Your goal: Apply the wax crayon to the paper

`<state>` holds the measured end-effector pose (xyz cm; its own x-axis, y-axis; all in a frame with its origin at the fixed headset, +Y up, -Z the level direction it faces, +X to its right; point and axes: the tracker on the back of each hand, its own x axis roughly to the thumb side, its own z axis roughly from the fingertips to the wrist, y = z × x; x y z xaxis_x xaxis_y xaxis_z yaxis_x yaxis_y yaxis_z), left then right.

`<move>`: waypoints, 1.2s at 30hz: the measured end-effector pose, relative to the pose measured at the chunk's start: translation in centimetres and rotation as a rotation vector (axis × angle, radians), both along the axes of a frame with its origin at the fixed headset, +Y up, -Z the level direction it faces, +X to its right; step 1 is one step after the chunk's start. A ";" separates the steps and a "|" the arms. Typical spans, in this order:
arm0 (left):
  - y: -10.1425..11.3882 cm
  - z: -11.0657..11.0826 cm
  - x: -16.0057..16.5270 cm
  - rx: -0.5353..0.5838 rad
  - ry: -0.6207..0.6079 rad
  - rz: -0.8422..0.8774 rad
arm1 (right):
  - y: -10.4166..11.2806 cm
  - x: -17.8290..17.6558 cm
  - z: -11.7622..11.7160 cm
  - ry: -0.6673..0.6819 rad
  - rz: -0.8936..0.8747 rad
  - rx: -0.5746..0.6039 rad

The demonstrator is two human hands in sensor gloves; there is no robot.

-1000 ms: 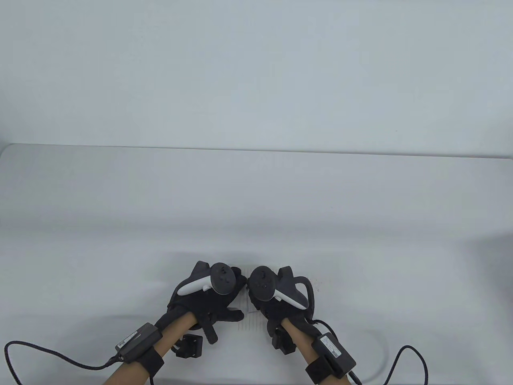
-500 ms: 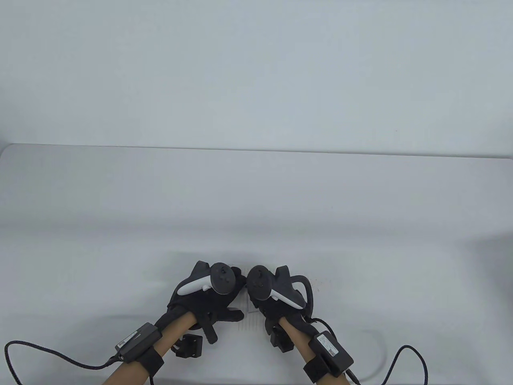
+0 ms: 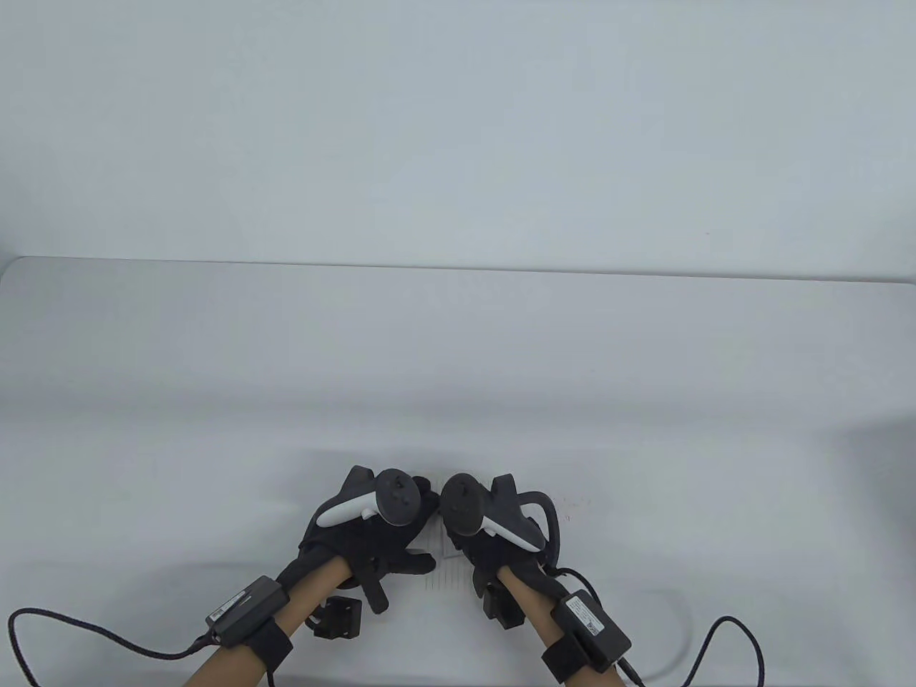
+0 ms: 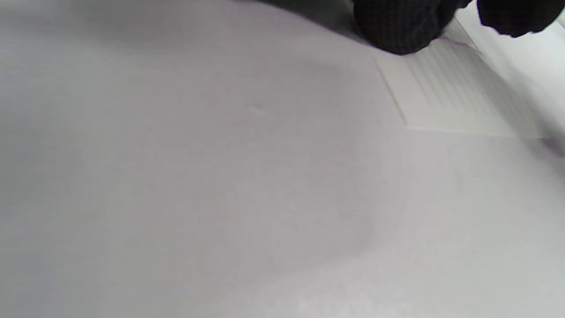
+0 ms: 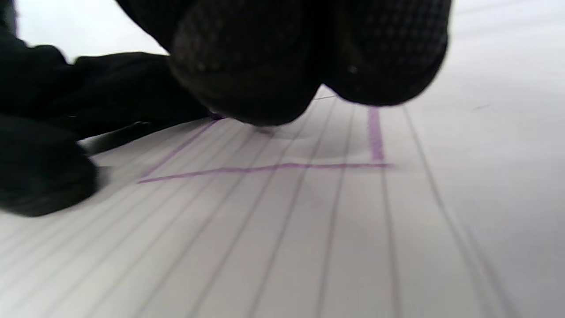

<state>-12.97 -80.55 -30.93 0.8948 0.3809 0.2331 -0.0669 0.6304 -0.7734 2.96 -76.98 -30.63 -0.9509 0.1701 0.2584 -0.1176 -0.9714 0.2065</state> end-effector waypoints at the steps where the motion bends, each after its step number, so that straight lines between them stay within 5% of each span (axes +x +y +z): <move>1: 0.0 0.0 0.0 0.000 0.000 0.000 | 0.0 0.0 0.1 -0.021 0.063 0.072; 5: 0.0 0.0 0.0 0.000 0.000 0.000 | 0.2 -0.1 0.1 0.025 0.003 -0.048; 9: 0.0 0.0 0.0 -0.001 0.000 0.000 | 0.1 -0.2 0.4 -0.019 0.112 0.105; 13: 0.0 0.0 0.0 -0.001 -0.001 0.000 | 0.4 -0.4 0.3 0.053 -0.010 -0.092; 17: 0.0 0.0 0.0 -0.001 -0.001 0.000 | 0.5 -0.2 0.5 -0.012 0.162 0.117; 21: 0.0 0.0 0.0 -0.001 -0.001 0.000 | 0.6 -0.2 0.3 0.038 -0.007 -0.103; 25: 0.0 0.0 0.0 -0.001 0.000 0.000 | 0.6 0.0 0.3 -0.018 0.140 0.084; 29: 0.0 0.0 0.0 -0.002 0.000 0.001 | 0.6 0.0 0.3 0.072 -0.020 -0.153; 34: 0.0 0.0 0.0 -0.003 -0.001 0.001 | 0.7 0.2 0.3 -0.007 0.156 0.078; 36: 0.0 0.0 0.0 -0.004 0.000 0.002 | 0.9 -0.1 0.4 0.077 0.054 -0.083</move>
